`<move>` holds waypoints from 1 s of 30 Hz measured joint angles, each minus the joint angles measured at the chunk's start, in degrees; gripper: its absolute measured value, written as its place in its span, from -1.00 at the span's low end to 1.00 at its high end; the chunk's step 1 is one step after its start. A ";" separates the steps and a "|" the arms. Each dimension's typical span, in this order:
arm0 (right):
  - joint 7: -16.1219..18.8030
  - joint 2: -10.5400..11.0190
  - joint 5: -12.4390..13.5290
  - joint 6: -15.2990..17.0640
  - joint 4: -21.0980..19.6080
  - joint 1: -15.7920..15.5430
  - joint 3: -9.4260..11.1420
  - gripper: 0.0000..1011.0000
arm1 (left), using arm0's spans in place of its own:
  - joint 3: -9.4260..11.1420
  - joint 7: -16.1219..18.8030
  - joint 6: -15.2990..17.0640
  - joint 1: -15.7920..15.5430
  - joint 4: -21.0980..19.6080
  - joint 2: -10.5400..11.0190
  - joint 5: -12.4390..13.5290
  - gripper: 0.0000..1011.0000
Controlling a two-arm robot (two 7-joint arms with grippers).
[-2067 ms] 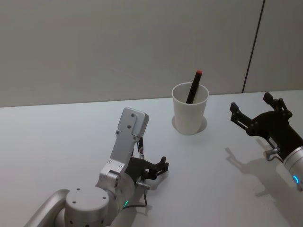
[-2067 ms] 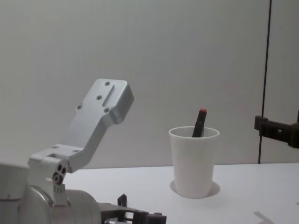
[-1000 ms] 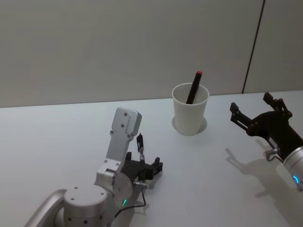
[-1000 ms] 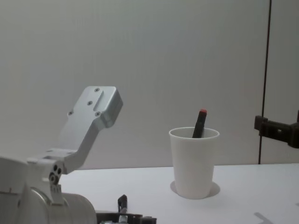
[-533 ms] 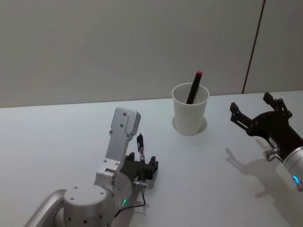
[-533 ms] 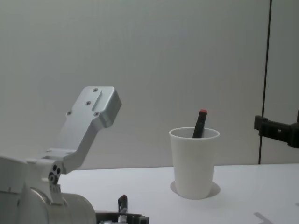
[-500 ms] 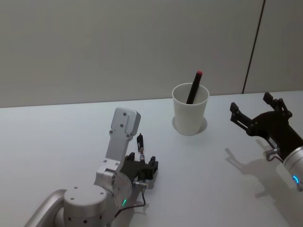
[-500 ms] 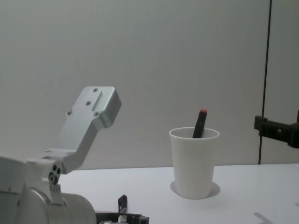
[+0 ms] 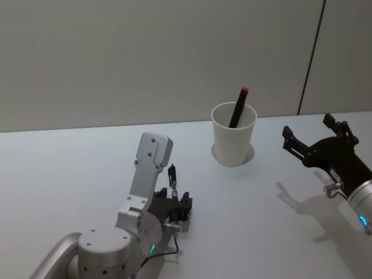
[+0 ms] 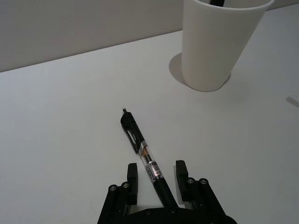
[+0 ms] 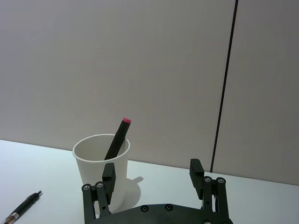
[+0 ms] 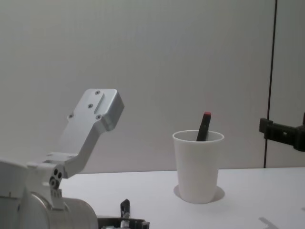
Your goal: Place the pen into the pen holder.
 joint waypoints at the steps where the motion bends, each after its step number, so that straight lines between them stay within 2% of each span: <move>1: 0.00 0.00 0.00 0.00 0.00 0.00 0.00 0.98 | -0.02 -0.19 -0.03 0.00 0.04 0.00 0.17 -0.03; 14: 0.00 0.00 0.00 0.00 0.00 0.00 0.00 0.98 | -0.13 -2.56 -0.40 -0.07 0.30 0.11 1.84 -0.21; 15: 0.00 0.00 0.00 0.00 0.00 0.00 0.00 0.98 | -0.13 -2.66 -0.41 -0.07 0.30 0.12 1.90 -0.29; 18: 0.00 0.00 0.00 0.00 0.00 0.00 0.00 0.98 | -0.12 -2.99 -0.46 -0.08 0.33 0.13 2.09 -0.35; 19: 0.00 0.00 0.00 0.00 0.00 0.00 0.00 0.98 | -0.11 -3.08 -0.46 -0.08 0.34 0.14 2.13 -0.48; 21: 0.00 0.00 0.00 0.00 0.00 0.00 0.00 0.98 | -0.10 -3.33 -0.47 -0.08 0.36 0.14 2.20 -0.51; 23: 0.00 0.00 0.00 0.00 0.00 0.00 0.00 0.98 | -0.10 -3.51 -0.49 -0.09 0.37 0.15 2.32 -0.70; 30: 0.00 0.00 0.00 0.00 0.00 0.00 0.00 0.98 | -0.12 -3.87 -0.59 -0.11 0.38 0.19 2.60 -0.76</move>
